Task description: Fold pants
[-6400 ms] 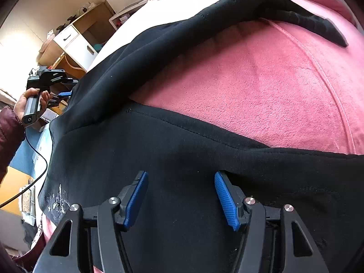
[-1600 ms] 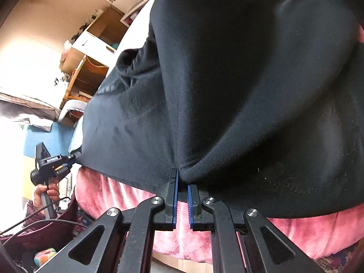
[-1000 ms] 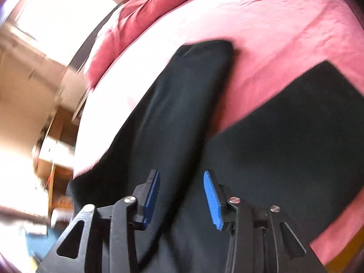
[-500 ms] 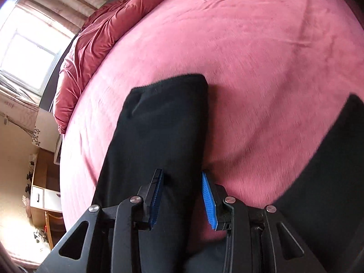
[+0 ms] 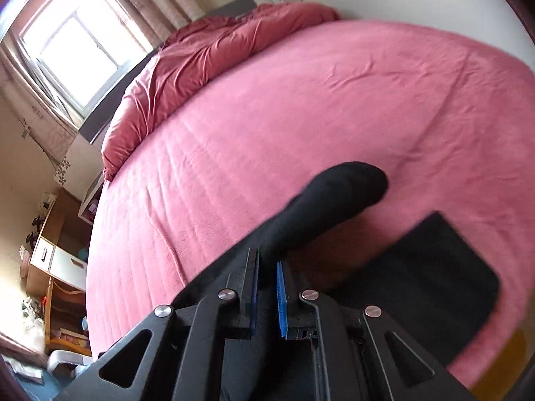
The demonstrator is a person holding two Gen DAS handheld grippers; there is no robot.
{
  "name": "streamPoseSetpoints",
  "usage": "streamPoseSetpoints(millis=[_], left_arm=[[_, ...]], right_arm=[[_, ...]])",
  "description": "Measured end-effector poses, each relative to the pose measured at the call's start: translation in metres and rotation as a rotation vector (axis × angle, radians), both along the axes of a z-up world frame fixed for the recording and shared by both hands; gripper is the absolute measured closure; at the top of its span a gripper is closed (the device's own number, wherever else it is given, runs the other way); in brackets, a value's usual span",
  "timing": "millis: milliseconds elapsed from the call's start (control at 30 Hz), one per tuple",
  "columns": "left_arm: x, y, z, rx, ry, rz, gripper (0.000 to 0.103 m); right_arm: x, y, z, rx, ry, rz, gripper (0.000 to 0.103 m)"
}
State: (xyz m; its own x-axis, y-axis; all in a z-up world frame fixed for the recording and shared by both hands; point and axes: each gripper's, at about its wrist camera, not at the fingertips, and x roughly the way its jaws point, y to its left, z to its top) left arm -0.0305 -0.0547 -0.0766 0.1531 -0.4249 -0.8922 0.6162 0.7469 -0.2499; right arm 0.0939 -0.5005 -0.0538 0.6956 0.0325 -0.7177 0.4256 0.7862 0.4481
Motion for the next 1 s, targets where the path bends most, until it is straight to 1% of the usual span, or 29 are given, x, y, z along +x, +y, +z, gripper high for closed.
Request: streamPoseSetpoints(millis=[67,133,267,333,367,400,467,533,600,633,700,733,800,833,900,933,1000], left_arm=[[0.000,-0.009,-0.002,0.002,-0.004,-0.031,0.065],[-0.001,-0.015,-0.005,0.009,-0.009,-0.059,0.064],[0.000,-0.028,-0.011,0.036,-0.024,-0.109,0.062],[0.003,-0.035,-0.017,0.050,-0.009,-0.122,0.062],[0.004,-0.037,-0.020,0.054,-0.006,-0.126,0.062],[0.006,-0.036,-0.020,0.058,0.000,-0.126,0.062],[0.010,-0.037,-0.023,0.053,0.020,-0.120,0.062],[0.012,-0.034,-0.024,0.041,0.036,-0.105,0.064],[0.015,-0.031,-0.025,0.038,0.043,-0.091,0.072],[0.016,-0.030,-0.025,0.037,0.046,-0.087,0.073],[0.019,-0.028,-0.027,0.036,0.054,-0.076,0.082],[0.020,-0.028,-0.027,0.039,0.051,-0.075,0.084],[0.021,-0.026,-0.025,0.047,0.034,-0.083,0.093],[0.021,-0.026,-0.024,0.051,0.030,-0.085,0.095],[0.022,-0.026,-0.023,0.050,0.021,-0.082,0.100],[0.023,-0.026,-0.021,0.043,0.017,-0.081,0.100],[0.024,-0.024,-0.016,0.024,0.011,-0.085,0.102]], right_arm=[[-0.022,-0.009,0.005,-0.020,0.006,-0.024,0.094],[-0.053,-0.021,0.001,-0.013,0.030,-0.061,0.094],[-0.096,-0.039,-0.035,0.051,0.115,-0.127,0.094],[-0.116,-0.043,-0.058,0.095,0.149,-0.152,0.094],[-0.120,-0.044,-0.068,0.127,0.150,-0.159,0.093],[-0.127,-0.048,-0.076,0.164,0.141,-0.170,0.091],[-0.135,-0.056,-0.086,0.225,0.109,-0.190,0.088],[-0.140,-0.068,-0.092,0.278,0.064,-0.228,0.077],[-0.142,-0.078,-0.093,0.285,0.040,-0.254,0.074],[-0.141,-0.083,-0.095,0.291,0.034,-0.267,0.074],[-0.143,-0.095,-0.097,0.307,0.025,-0.309,0.073],[-0.142,-0.098,-0.098,0.307,0.024,-0.319,0.073],[-0.139,-0.105,-0.099,0.301,0.027,-0.336,0.073],[-0.136,-0.106,-0.099,0.296,0.029,-0.338,0.073],[-0.128,-0.108,-0.094,0.264,0.043,-0.331,0.082],[-0.124,-0.108,-0.091,0.241,0.051,-0.327,0.091],[-0.119,-0.107,-0.082,0.209,0.055,-0.312,0.093]])
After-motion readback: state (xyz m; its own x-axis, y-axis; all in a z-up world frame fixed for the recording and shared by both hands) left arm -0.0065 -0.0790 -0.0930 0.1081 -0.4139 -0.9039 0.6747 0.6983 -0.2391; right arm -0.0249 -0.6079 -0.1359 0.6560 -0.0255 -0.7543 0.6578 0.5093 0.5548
